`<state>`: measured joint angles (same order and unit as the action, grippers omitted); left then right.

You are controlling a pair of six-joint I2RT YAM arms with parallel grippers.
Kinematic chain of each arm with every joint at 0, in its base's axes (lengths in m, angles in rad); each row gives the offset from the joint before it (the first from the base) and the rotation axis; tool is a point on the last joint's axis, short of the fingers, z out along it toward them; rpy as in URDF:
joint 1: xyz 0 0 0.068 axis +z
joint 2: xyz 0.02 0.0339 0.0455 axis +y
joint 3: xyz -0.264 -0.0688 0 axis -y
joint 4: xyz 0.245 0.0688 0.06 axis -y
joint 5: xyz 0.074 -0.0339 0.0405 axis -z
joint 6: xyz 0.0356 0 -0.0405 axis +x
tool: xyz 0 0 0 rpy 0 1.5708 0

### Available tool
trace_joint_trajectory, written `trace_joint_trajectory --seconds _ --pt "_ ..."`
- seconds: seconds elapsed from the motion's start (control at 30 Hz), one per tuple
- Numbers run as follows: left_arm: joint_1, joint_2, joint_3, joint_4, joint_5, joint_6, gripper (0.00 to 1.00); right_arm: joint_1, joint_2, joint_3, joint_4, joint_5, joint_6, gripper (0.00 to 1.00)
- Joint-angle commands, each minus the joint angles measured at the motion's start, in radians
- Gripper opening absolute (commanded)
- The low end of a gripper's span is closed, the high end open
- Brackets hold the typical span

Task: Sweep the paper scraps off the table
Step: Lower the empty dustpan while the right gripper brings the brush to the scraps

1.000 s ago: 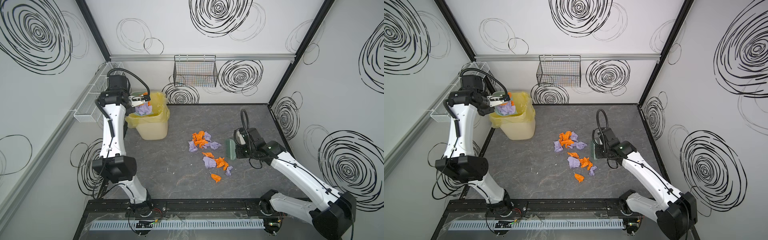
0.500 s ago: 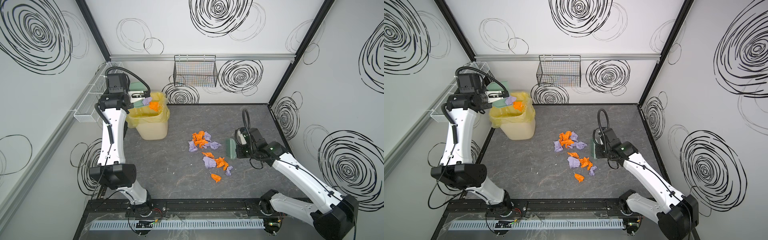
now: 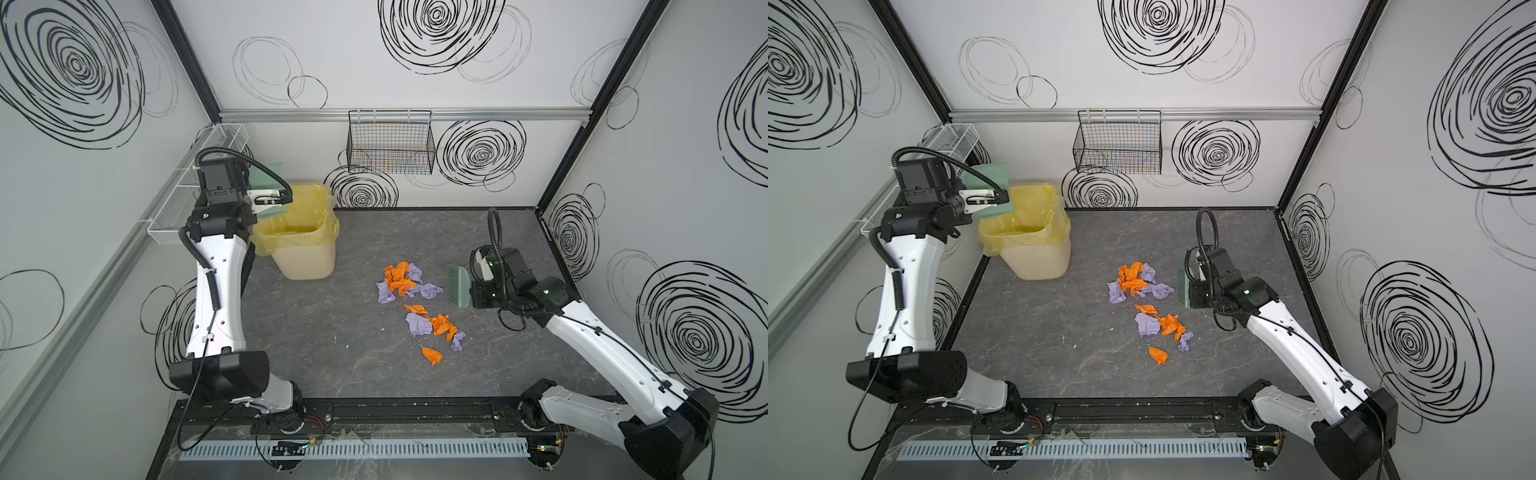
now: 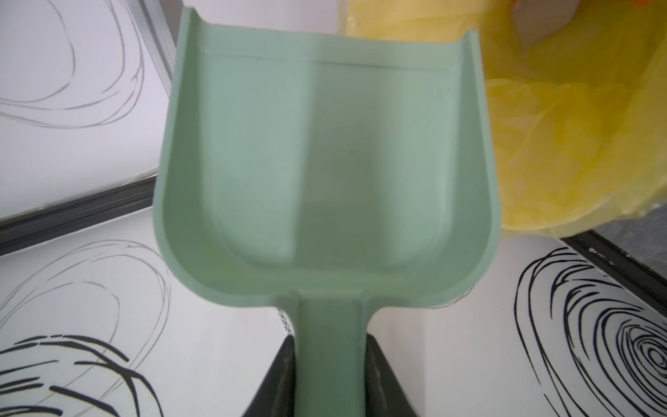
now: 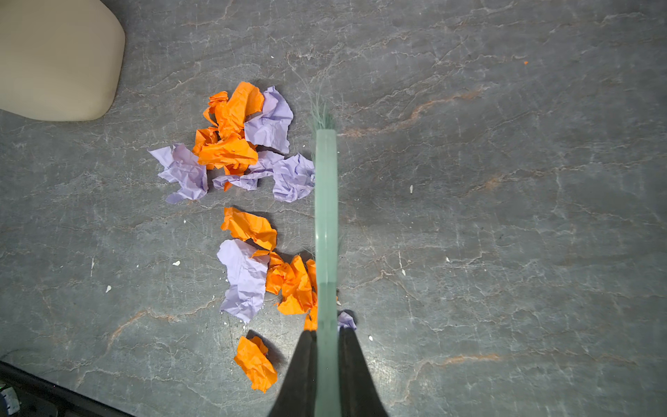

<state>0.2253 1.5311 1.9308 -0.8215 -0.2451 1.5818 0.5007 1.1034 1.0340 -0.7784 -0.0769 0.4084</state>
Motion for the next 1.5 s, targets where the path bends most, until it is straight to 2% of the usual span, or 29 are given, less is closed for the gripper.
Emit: trace_joint_trajectory --seconds 0.0,0.1,0.23,0.37,0.5,0.6,0.7,0.9,1.13,1.3,1.47 --pt "0.030 0.024 0.192 -0.132 0.121 -0.081 0.00 -0.001 0.011 0.068 0.050 -0.026 0.016 0.00" --pt "0.034 0.032 0.318 -0.279 0.225 -0.154 0.00 0.000 0.033 0.119 0.094 -0.089 0.044 0.00" --pt "0.000 -0.067 0.263 -0.361 0.335 -0.214 0.00 -0.001 0.094 0.167 0.212 -0.212 0.126 0.00" --pt "-0.091 -0.225 0.042 -0.356 0.386 -0.287 0.00 0.001 0.197 0.155 0.471 -0.347 0.281 0.00" --pt "-0.215 -0.367 -0.207 -0.303 0.356 -0.361 0.00 0.028 0.336 0.135 0.742 -0.408 0.462 0.00" --pt "-0.255 -0.433 -0.334 -0.283 0.363 -0.401 0.00 0.061 0.465 0.184 0.825 -0.397 0.530 0.00" --pt "-0.265 -0.477 -0.442 -0.272 0.380 -0.421 0.00 0.071 0.592 0.225 0.881 -0.433 0.613 0.00" --pt "-0.268 -0.542 -0.625 -0.219 0.403 -0.433 0.00 0.072 0.760 0.243 0.938 -0.480 0.675 0.00" --pt "-0.270 -0.553 -0.732 -0.179 0.432 -0.450 0.00 0.035 0.741 0.115 0.952 -0.485 0.660 0.00" --pt "-0.297 -0.545 -0.800 -0.145 0.431 -0.473 0.00 0.002 0.639 -0.006 0.896 -0.465 0.605 0.00" --pt "-0.361 -0.542 -0.875 -0.097 0.402 -0.513 0.00 -0.021 0.490 -0.156 0.844 -0.437 0.564 0.00"
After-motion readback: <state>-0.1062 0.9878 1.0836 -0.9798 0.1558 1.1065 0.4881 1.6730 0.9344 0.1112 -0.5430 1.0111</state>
